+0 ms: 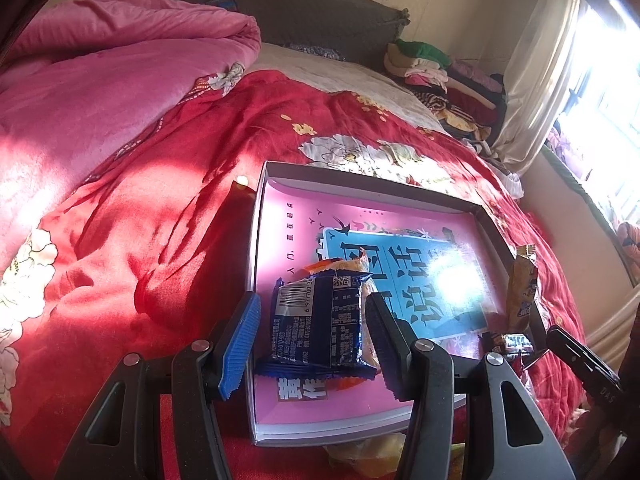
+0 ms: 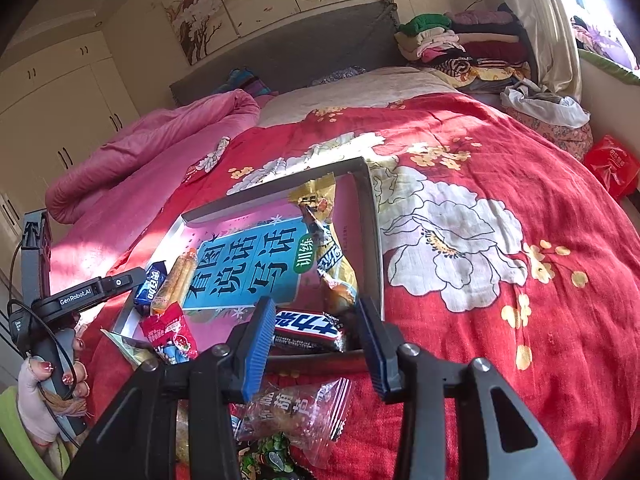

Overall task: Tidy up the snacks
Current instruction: 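Lower and release blue biscuit pack in tray with left tool while right tool releases Snickers bar there, then move both tools back toward the snack pile beside the tray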

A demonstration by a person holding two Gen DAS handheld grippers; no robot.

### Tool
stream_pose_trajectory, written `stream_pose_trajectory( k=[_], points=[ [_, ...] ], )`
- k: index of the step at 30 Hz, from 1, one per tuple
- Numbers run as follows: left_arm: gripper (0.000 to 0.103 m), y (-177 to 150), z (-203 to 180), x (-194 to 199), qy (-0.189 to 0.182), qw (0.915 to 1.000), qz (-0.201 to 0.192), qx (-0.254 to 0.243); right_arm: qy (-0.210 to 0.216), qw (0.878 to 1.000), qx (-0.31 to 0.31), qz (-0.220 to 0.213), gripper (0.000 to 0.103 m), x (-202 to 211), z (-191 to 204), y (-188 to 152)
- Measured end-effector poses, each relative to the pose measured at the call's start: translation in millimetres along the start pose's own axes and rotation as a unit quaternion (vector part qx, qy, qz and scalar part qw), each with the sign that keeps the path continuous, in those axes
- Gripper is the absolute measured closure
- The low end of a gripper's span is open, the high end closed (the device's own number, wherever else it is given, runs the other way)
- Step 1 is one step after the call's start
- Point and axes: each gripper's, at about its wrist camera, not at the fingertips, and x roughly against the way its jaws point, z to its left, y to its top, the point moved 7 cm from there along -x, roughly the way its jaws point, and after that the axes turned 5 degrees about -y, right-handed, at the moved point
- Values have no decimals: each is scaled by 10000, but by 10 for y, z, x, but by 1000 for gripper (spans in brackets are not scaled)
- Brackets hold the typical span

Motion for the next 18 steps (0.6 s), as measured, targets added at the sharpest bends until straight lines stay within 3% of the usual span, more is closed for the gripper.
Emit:
stream_pose_trajectory(
  k=[6, 18],
  points=[
    [46, 18, -21, 72, -27, 10000, -32, -5, -5, 9999, 151, -50, 61, 15, 60, 10],
    [32, 29, -70, 224, -12, 9999, -118, -16, -4, 9997, 144, -179, 55, 64, 48, 55]
  ],
)
